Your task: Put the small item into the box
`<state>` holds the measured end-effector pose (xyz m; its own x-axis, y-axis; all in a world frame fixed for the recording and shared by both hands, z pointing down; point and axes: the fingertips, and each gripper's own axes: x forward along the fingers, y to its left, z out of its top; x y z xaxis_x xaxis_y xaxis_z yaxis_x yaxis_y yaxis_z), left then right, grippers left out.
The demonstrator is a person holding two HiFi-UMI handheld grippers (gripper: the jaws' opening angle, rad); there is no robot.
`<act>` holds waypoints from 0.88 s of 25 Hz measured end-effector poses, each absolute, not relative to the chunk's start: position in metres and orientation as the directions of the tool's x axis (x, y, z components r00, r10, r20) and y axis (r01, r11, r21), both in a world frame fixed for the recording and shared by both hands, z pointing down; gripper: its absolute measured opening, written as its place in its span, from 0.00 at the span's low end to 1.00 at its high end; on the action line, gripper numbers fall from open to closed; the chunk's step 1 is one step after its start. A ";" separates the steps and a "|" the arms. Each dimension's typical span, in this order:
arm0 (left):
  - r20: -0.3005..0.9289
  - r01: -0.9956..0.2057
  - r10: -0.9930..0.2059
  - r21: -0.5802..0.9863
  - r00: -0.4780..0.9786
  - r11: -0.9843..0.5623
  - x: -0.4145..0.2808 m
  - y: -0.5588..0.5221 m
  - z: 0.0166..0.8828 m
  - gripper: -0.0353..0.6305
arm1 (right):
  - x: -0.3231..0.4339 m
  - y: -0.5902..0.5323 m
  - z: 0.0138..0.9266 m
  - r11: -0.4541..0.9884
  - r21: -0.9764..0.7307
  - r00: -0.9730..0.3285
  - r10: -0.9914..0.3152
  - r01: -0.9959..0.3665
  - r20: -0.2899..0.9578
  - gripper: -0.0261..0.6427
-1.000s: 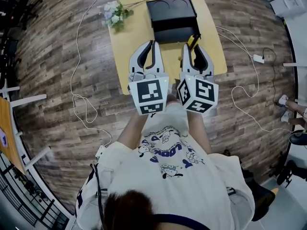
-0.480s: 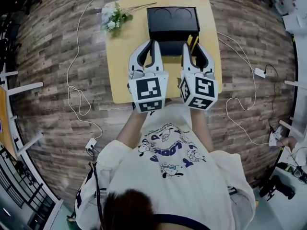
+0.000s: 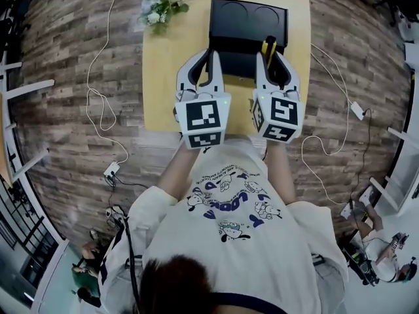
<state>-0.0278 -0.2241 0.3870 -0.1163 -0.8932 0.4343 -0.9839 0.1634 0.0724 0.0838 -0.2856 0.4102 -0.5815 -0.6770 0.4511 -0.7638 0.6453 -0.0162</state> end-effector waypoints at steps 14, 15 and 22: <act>0.543 -0.971 -0.832 0.116 -0.112 0.207 -0.033 -0.224 0.440 0.09 | 0.061 -0.288 0.476 0.805 0.071 -0.599 -0.495 -0.590 0.629 0.23; 0.548 -0.970 -0.829 0.119 -0.113 0.211 -0.034 -0.223 0.443 0.09 | 0.060 -0.287 0.481 0.817 0.080 -0.597 -0.480 -0.571 0.643 0.23; 0.591 -0.963 -0.800 0.139 -0.107 0.232 -0.041 -0.217 0.464 0.09 | 0.055 -0.285 0.514 0.900 0.158 -0.537 -0.376 -0.407 0.755 0.23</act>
